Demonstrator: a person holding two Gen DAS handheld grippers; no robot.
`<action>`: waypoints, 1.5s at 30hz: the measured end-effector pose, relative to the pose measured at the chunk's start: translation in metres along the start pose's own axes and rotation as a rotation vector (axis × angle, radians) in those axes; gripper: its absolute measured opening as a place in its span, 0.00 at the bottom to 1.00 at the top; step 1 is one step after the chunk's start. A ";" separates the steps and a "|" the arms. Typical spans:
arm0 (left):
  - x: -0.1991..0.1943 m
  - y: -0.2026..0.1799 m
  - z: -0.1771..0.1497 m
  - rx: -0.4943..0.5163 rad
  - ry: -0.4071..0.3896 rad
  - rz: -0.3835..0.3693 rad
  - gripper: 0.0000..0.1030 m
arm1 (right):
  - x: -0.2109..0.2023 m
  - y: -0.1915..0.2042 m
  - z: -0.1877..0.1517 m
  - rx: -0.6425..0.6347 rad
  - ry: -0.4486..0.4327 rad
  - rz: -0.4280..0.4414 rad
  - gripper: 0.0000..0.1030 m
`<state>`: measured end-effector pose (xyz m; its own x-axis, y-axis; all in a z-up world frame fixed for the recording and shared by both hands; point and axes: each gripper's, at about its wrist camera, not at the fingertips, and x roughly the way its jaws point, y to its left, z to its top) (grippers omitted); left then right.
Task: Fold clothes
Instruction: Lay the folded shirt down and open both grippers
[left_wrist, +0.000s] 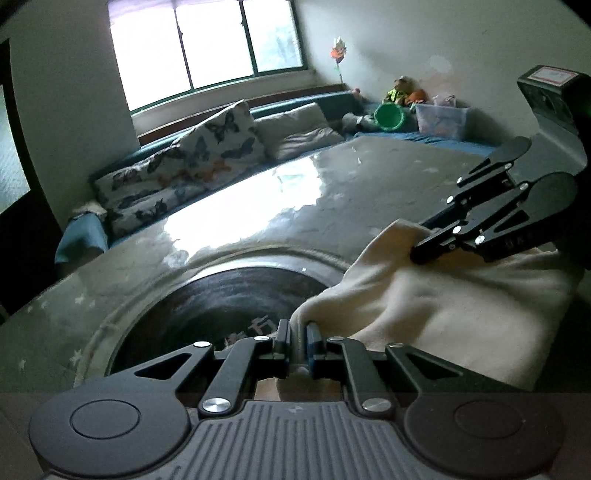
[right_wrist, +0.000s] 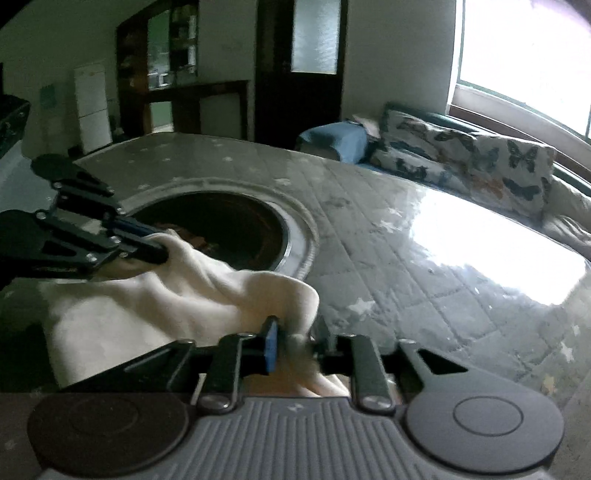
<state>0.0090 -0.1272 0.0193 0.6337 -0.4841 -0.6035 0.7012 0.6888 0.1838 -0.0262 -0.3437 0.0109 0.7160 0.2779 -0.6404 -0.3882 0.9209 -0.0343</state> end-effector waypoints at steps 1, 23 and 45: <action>0.001 0.001 -0.001 -0.005 0.005 0.005 0.11 | 0.001 -0.002 -0.001 0.010 -0.001 -0.006 0.37; -0.021 -0.017 0.010 -0.143 -0.039 -0.065 0.28 | -0.030 -0.009 -0.032 0.234 -0.049 0.005 0.37; 0.019 -0.014 0.014 -0.258 0.047 -0.015 0.38 | -0.012 0.008 -0.020 0.155 -0.033 -0.095 0.43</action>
<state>0.0160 -0.1536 0.0157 0.6039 -0.4738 -0.6410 0.5999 0.7997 -0.0259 -0.0501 -0.3449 0.0028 0.7646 0.1945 -0.6145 -0.2257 0.9738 0.0274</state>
